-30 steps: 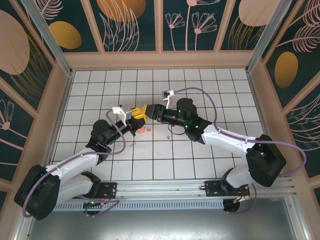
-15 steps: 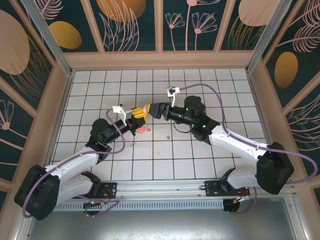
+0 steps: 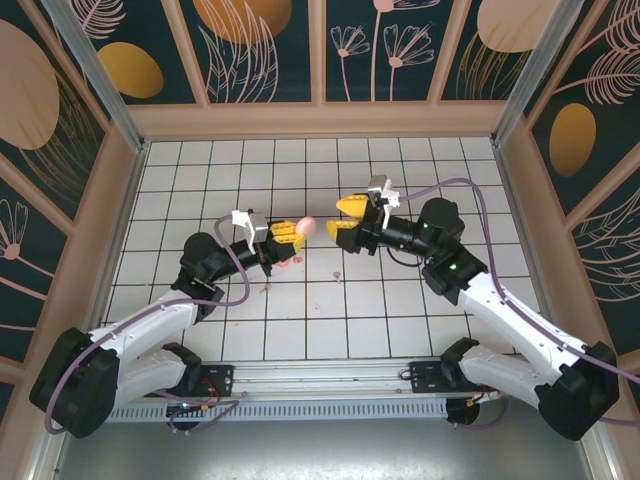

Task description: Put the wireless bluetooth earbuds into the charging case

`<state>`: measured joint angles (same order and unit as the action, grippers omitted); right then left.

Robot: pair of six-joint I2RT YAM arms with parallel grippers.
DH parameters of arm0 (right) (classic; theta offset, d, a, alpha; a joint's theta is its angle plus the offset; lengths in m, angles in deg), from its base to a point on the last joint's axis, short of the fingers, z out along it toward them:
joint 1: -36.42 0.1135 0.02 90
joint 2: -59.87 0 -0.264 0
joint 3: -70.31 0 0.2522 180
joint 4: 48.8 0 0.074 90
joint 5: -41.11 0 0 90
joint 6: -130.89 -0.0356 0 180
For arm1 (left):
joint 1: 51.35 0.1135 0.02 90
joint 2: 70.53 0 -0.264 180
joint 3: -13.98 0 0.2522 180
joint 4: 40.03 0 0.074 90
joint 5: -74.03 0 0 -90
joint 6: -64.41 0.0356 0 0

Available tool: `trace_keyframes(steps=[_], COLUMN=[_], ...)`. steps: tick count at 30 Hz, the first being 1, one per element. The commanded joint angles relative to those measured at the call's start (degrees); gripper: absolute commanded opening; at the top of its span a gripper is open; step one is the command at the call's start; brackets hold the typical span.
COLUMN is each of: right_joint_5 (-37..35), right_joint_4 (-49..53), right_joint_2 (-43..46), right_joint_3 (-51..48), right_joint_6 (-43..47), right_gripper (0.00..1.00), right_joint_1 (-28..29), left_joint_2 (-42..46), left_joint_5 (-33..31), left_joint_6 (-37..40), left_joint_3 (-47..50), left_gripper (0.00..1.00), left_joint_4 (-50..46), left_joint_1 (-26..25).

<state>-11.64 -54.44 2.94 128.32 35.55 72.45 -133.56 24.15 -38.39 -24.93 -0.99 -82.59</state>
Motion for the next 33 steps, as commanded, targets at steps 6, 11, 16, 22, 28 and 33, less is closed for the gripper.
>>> trace_keyframes(steps=[6, 11, 16, 22, 28, 33], right_joint_5=[15.5, 19.6, 22.6, 26.4, 27.2, 27.2], right_joint_4=[13.8, 15.3, 19.1, 20.1, 21.1, 23.6], right_joint_2=[-4.7, -7.3, -10.9, -13.2, -14.2, -14.3], right_joint_3=[6.9, 8.2, 11.6, 13.6, 14.5, 15.7], right_joint_6=[21.2, 25.6, 27.5, 28.6, 30.3, 31.8], right_gripper=[0.57, 0.55, 0.54, 0.42, 0.29, 0.19], right_joint_1=[-1.8, -1.9, -1.9, -1.9, -1.8, -1.8], left_joint_2=[0.4, 0.3, 0.2, 0.2, 0.4, 0.8], left_joint_5=[8.0, 9.9, 11.2, 12.2, 12.5, 12.2], left_joint_6=[1.6, 1.4, 0.8, 0.5, 0.1, 0.6], left_joint_3=[-3.4, -4.3, -4.6, -4.6, -4.6, -4.7], left_gripper=[0.11, 0.11, 0.11, 0.1, 0.1, 0.13], left_joint_4=[-0.8, 0.0, 1.1, 1.7, 2.0, 1.1], left_joint_1=[0.2, 0.1, 0.2, 0.2, 0.2, 0.2])
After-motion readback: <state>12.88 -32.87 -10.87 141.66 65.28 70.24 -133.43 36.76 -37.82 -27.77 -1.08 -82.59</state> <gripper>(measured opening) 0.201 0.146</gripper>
